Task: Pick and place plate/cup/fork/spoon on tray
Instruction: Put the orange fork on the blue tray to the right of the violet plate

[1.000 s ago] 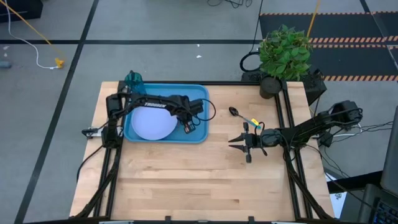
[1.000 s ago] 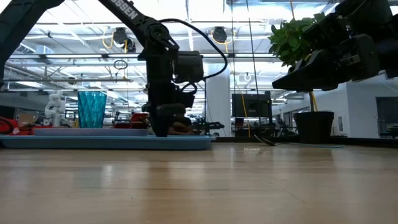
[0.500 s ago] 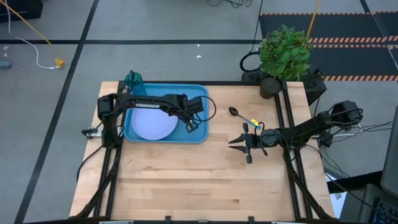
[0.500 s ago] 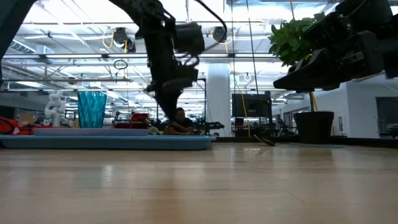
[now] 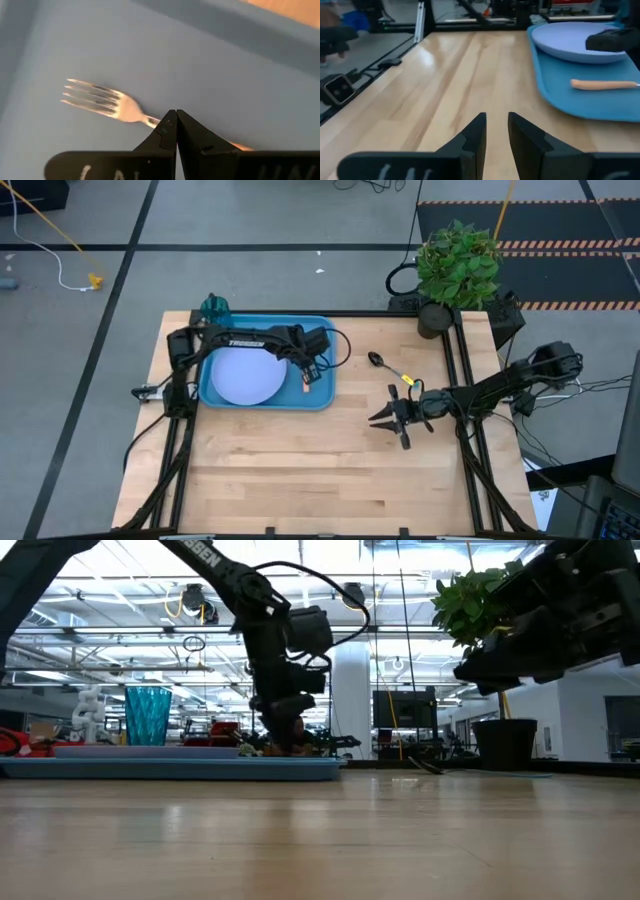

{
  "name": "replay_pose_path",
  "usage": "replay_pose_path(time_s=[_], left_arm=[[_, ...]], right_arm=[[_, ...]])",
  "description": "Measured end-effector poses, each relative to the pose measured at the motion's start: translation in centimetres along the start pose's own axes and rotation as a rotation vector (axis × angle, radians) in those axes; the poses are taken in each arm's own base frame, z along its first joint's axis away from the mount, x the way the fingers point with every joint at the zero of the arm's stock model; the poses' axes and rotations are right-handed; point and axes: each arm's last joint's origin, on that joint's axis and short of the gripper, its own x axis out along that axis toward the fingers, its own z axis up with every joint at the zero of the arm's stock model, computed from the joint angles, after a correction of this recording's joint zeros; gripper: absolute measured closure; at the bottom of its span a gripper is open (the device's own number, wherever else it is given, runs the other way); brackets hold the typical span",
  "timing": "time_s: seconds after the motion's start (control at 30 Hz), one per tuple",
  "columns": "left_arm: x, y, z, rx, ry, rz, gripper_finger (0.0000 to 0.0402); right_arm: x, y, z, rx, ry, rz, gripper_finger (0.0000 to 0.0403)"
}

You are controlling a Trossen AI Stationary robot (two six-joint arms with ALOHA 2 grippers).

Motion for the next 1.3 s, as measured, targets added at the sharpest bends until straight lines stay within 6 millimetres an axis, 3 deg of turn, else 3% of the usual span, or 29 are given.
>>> replay_pose_path(time_s=[0.8,1.3], left_arm=[[1.2,0.2,-1.6,0.029,0.097,-0.01,0.0396],[1.1,0.0,-1.9,-0.061,0.129,-0.004,0.0396]], right_arm=[[0.0,0.5,-0.3,-0.005,0.03,0.023,0.0332],[0.0,0.5,-0.4,-0.002,0.034,0.024,0.0332]])
